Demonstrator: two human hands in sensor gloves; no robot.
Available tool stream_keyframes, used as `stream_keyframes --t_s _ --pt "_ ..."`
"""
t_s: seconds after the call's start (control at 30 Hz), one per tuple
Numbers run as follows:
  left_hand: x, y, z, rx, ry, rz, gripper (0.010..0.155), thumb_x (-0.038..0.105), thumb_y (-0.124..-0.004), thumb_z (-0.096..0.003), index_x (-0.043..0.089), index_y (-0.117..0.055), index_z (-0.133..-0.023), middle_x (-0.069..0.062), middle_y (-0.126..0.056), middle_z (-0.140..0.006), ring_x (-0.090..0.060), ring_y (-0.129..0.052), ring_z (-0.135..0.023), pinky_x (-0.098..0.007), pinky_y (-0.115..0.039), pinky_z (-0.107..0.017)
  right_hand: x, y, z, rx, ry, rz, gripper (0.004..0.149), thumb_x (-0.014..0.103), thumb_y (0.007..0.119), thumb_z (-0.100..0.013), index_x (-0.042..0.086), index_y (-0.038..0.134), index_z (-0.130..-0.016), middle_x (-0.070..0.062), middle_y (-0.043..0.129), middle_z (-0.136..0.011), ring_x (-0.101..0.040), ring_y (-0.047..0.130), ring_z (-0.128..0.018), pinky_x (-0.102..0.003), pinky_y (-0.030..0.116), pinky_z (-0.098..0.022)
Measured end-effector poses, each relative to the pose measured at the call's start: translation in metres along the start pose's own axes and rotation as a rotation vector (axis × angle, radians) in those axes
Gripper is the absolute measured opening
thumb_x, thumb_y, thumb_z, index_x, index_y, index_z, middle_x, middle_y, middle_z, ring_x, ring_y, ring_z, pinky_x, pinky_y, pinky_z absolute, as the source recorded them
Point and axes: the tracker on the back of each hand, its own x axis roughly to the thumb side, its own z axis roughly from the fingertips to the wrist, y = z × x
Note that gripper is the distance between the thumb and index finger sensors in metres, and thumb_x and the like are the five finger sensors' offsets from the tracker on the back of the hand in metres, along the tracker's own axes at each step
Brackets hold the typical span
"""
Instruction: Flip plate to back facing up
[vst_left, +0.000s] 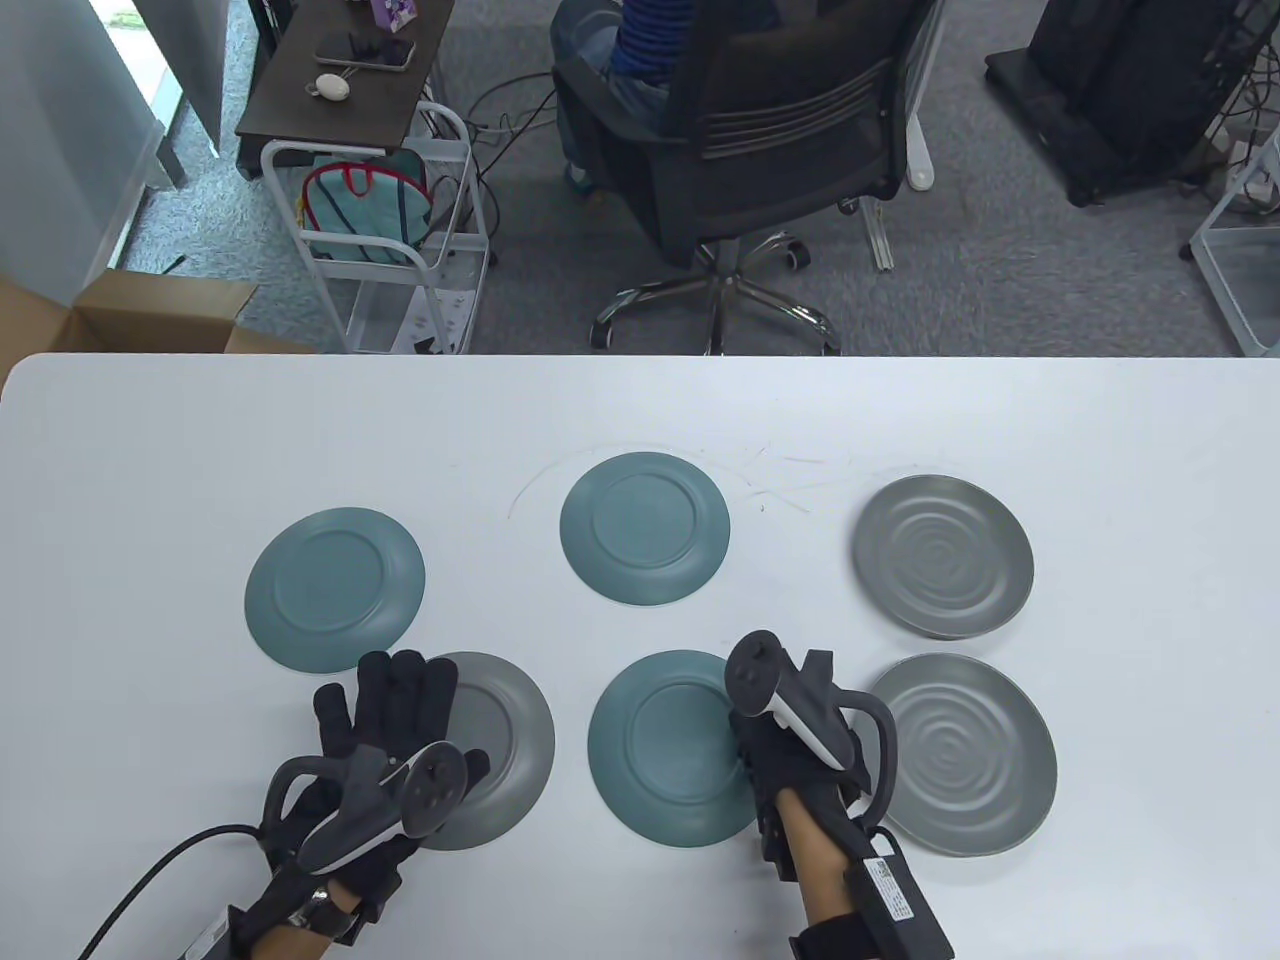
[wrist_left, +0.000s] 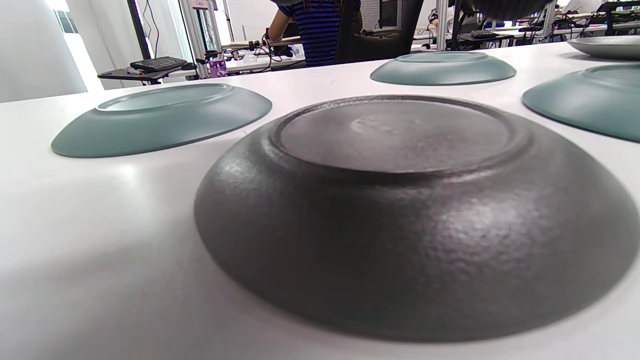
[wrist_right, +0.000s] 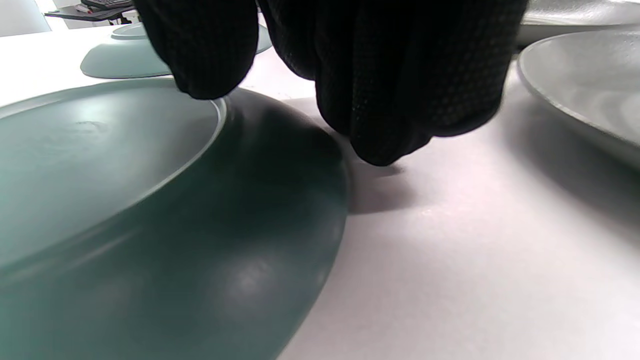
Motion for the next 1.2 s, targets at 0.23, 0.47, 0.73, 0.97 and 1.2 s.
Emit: stream_keyframes --t_s 0.23,0.47,0.73,0.97,1.2 --pt "0.000 0.000 0.000 -0.002 0.000 0.001 0.088 0.069 -0.053 -0.0557 0.016 -0.025 -0.121 -0.021 -0.031 -0.122 -0.051 -0.036 -0.117 -0.074 -0.036 -0.076 0.006 -0.006 0.006 -0.010 -0.038 -0.027 0.066 0.037 0.078 -0.049 0.004 0.058 -0.103 -0.022 0.081 -0.092 -0.039 0.091 -0.068 -0.044 0.083 -0.045" --pt "0.000 0.000 0.000 0.000 -0.001 0.002 0.089 0.069 -0.053 -0.0557 0.016 -0.025 -0.121 -0.020 -0.031 -0.122 -0.051 -0.036 -0.117 -0.074 -0.036 -0.076 0.009 -0.023 0.026 -0.068 -0.130 -0.049 0.069 0.040 0.077 -0.049 0.005 0.055 -0.105 -0.022 0.078 -0.095 -0.041 0.088 -0.073 -0.048 0.080 -0.049" --pt "0.000 0.001 0.001 0.004 -0.001 -0.001 0.088 0.069 -0.053 -0.0557 0.016 -0.025 -0.121 -0.021 -0.031 -0.122 -0.051 -0.036 -0.117 -0.074 -0.036 -0.076 -0.017 -0.043 0.047 -0.089 -0.119 0.025 0.077 0.048 0.075 -0.049 0.006 0.050 -0.108 -0.024 0.071 -0.101 -0.046 0.082 -0.081 -0.052 0.075 -0.055" --pt "0.000 0.001 0.001 0.004 -0.004 0.000 0.088 0.069 -0.053 -0.0558 0.016 -0.025 -0.121 -0.021 -0.031 -0.122 -0.051 -0.036 -0.117 -0.074 -0.036 -0.076 -0.050 -0.047 0.051 -0.067 -0.036 0.058 0.080 0.052 0.074 -0.048 0.007 0.048 -0.109 -0.026 0.068 -0.104 -0.048 0.078 -0.084 -0.055 0.073 -0.057" --pt "0.001 0.001 0.001 0.000 0.001 -0.008 0.088 0.069 -0.053 -0.0557 0.016 -0.025 -0.121 -0.021 -0.031 -0.122 -0.051 -0.037 -0.117 -0.074 -0.036 -0.076 -0.085 -0.027 0.051 -0.006 0.056 0.069 0.083 0.055 0.072 -0.048 0.007 0.045 -0.110 -0.027 0.063 -0.107 -0.051 0.072 -0.089 -0.057 0.070 -0.060"
